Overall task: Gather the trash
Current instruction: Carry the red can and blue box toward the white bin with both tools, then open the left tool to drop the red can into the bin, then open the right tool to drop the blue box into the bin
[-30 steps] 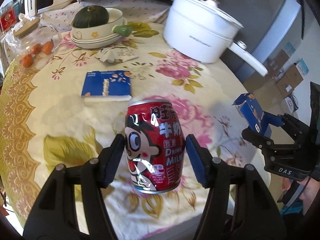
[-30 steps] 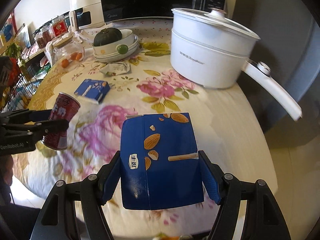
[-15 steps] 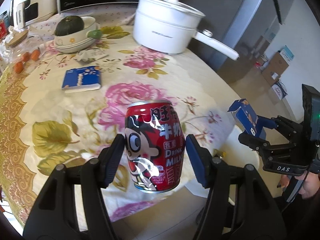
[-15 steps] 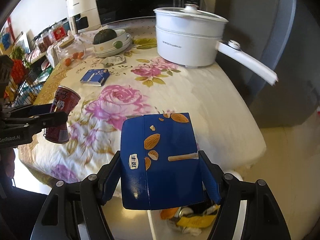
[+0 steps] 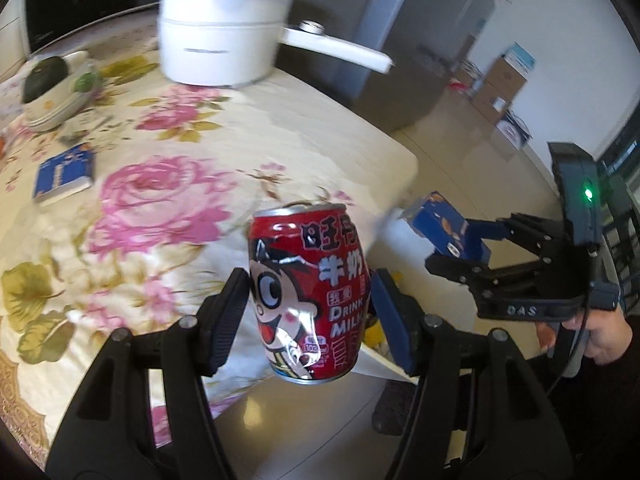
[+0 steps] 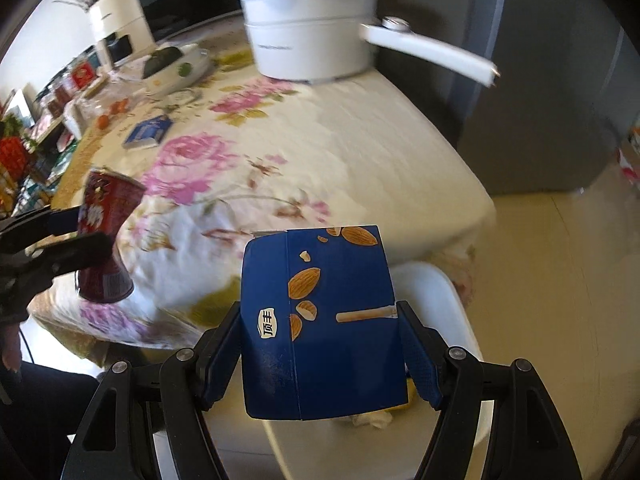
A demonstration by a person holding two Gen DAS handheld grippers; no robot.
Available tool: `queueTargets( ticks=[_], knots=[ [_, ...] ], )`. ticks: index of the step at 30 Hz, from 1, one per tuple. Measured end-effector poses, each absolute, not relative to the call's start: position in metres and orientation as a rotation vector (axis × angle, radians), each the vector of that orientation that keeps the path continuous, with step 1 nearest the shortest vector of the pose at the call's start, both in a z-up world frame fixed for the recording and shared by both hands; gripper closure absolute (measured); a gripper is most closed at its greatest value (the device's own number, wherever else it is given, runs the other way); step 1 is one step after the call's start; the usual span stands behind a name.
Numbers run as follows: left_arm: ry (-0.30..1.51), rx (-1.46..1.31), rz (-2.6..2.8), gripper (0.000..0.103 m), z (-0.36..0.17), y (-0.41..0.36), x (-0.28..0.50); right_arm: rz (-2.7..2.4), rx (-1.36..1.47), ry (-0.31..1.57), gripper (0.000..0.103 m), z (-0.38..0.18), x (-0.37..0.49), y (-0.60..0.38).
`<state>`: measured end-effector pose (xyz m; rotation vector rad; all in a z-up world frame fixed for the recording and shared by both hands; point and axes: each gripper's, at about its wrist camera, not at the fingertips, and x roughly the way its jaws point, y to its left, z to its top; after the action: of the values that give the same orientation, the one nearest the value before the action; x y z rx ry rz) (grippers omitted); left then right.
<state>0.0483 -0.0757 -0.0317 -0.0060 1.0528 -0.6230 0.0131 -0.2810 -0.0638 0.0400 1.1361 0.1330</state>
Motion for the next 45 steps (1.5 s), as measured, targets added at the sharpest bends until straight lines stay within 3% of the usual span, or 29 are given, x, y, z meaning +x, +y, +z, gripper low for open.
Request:
queueTargets(
  ticks=[27, 45],
  knots=[
    [1.109, 0.126, -0.823, 0.04, -0.076, -0.182, 0.017, 0.009, 0.135, 1.254, 0.029, -0.102, -0.038, -0.376],
    [1.115, 0.092, -0.721, 0.033, -0.058, -0.147, 0.041, 0.008, 0.138, 1.27, 0.028, -0.103, -0.037, -0.372]
  ],
)
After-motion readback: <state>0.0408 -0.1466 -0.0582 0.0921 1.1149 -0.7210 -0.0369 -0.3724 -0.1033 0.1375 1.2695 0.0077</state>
